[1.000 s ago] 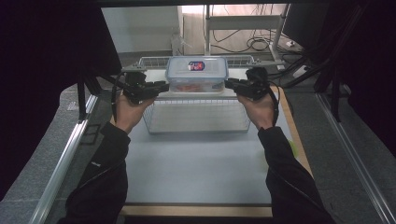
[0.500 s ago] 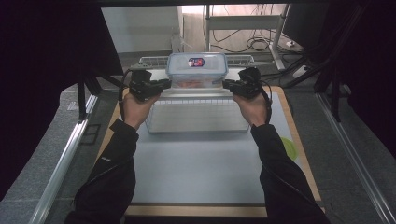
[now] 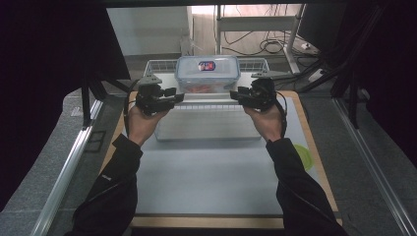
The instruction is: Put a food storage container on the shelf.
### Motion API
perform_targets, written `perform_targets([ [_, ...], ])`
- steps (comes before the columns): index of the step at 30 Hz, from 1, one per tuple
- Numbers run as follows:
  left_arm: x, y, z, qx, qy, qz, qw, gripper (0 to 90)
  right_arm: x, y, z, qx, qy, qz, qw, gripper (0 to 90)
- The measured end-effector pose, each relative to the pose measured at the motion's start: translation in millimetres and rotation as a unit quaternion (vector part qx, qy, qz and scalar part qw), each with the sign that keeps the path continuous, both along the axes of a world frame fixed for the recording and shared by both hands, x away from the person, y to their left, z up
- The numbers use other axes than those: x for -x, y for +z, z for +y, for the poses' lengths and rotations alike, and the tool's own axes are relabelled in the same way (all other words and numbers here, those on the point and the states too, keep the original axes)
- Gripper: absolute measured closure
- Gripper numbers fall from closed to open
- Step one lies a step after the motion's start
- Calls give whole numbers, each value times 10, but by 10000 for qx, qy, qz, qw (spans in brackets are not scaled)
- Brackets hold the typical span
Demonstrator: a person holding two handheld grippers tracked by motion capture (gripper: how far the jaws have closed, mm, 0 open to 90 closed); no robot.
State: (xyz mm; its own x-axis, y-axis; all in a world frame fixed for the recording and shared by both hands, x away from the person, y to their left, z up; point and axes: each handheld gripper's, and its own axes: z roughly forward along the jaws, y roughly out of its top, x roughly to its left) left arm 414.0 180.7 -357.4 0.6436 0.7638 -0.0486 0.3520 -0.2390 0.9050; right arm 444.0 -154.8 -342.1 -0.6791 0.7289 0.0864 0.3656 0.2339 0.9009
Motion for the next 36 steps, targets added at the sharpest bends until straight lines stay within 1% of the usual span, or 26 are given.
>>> perform_targets([
  [1, 33, 0, -11, -42, -8, -29, 10000, 496, 26, -6, 1, 19, 31, -29, 10000, 537],
  [2, 68, -2, -23, -78, -28, -64, 9999, 472, 26, -6, 1, 19, 31, -29, 10000, 537],
  [3, 100, -5, -37, -116, -37, -101, 9999, 442, 73, -17, -1, 51, 77, -94, 9999, 500],
  [4, 132, -10, -52, -166, -41, -132, 9998, 442, 73, -17, -1, 51, 77, -94, 9999, 500],
  [5, 170, -21, -70, -210, -70, -184, 9996, 416, 94, -24, -2, 68, 91, -133, 9998, 486],
  [6, 200, -32, -80, -276, -95, -240, 9993, 370, 133, -42, -12, 82, 147, -151, 9997, 453],
  [8, 247, -59, -103, -323, -130, -274, 9990, 340, 161, -63, -16, 97, 184, -156, 9997, 427],
  [9, 268, -78, -115, -329, -160, -277, 9989, 340, 161, -63, -16, 97, 184, -156, 9997, 427],
  [13, 338, -173, -147, -298, -260, -188, 9990, 282, 220, -118, -29, 205, 290, -115, 9993, 382],
  [16, 377, -245, -166, -352, -333, -116, 9988, 222, 278, -152, -38, 267, 334, -162, 9990, 353],
  [19, 431, -303, -184, -502, -359, -135, 9980, 184, 358, -194, -58, 300, 399, -194, 9986, 312],
  [23, 537, -362, -207, -536, -449, -107, 9975, 159, 425, -231, -72, 319, 445, -214, 9983, 280],
  [25, 589, -391, -217, -559, -484, -122, 9972, 138, 477, -257, -86, 344, 449, -269, 9980, 257],
  [26, 608, -403, -222, -550, -499, -115, 9972, 121, 529, -283, -99, 350, 463, -298, 9979, 230],
  [27, 631, -420, -227, -553, -518, -98, 9971, 121, 529, -283, -99, 350, 463, -298, 9979, 230],
  [29, 684, -458, -237, -560, -575, -60, 9968, 111, 577, -311, -107, 357, 471, -303, 9978, 202],
  [30, 709, -476, -239, -553, -598, -54, 9967, 102, 628, -347, -113, 371, 538, -297, 9974, 180],
  [31, 725, -490, -240, -537, -621, -53, 9966, 101, 646, -361, -112, 374, 553, -280, 9974, 172],
  [34, 795, -562, -229, -467, -736, -45, 9962, 100, 693, -400, -111, 412, 595, -275, 9970, 168],
  [36, 838, -600, -219, -476, -756, -70, 9960, 99, 741, -444, -105, 474, 621, -262, 9966, 165],
])
